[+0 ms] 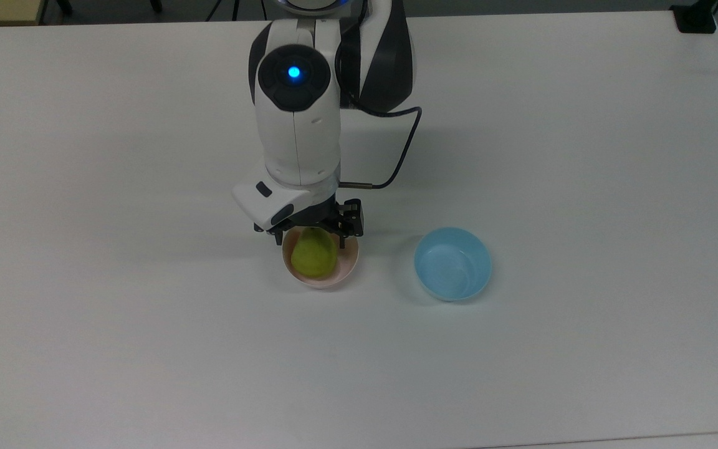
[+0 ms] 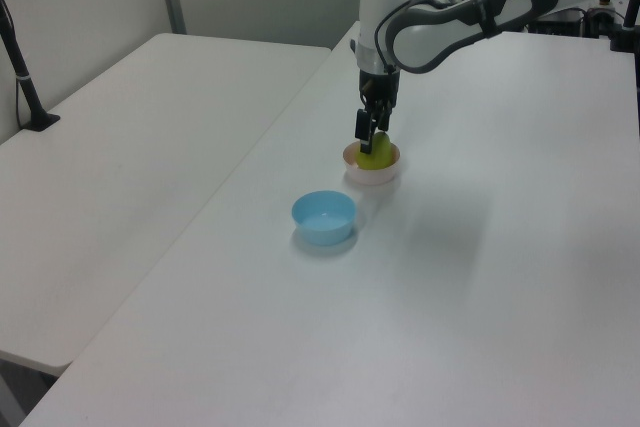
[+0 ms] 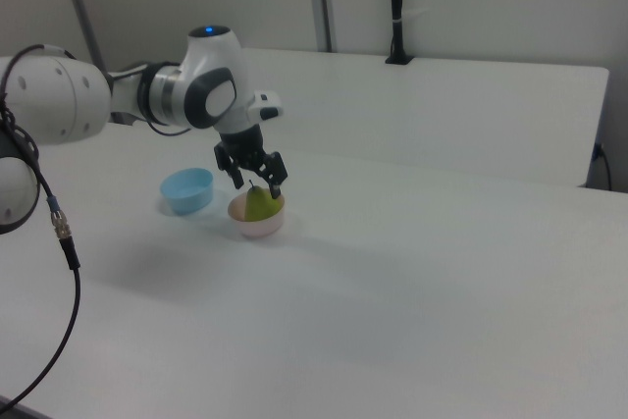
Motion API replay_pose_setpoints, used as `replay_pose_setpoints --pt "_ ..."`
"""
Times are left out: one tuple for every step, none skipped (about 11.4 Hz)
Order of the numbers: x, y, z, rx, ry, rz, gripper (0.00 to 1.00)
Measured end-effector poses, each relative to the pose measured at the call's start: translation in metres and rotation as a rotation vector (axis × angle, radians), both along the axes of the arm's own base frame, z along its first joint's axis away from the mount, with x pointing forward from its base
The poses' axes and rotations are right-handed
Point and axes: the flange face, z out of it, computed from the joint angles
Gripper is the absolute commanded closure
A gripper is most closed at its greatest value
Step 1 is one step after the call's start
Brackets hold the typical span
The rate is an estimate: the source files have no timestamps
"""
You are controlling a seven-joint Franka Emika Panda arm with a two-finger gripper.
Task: Place the pear in the bowl
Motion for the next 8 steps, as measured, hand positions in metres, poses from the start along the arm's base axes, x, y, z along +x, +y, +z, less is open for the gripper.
replay_pose_setpoints --pt "-0.002 0.000 0.016 0.004 -0.005 -0.001 0.00" --pt "-0.011 -0.004 0.038 0.007 0.025 -0.005 0.00" --pt "-0.025 -0.012 0.063 0.004 0.074 -0.013 0.00" --pt "-0.042 -0.024 0.090 -0.018 0.126 -0.019 0.00" --pt "-0.063 -0.039 0.119 -0.049 0.187 -0.031 0.00" --pt "-0.077 -0.046 0.136 -0.070 0.223 -0.037 0.00" --pt "-0.085 -0.049 0.146 -0.078 0.240 -0.039 0.00" --pt "-0.088 -0.051 0.152 -0.081 0.240 -0.042 0.00"
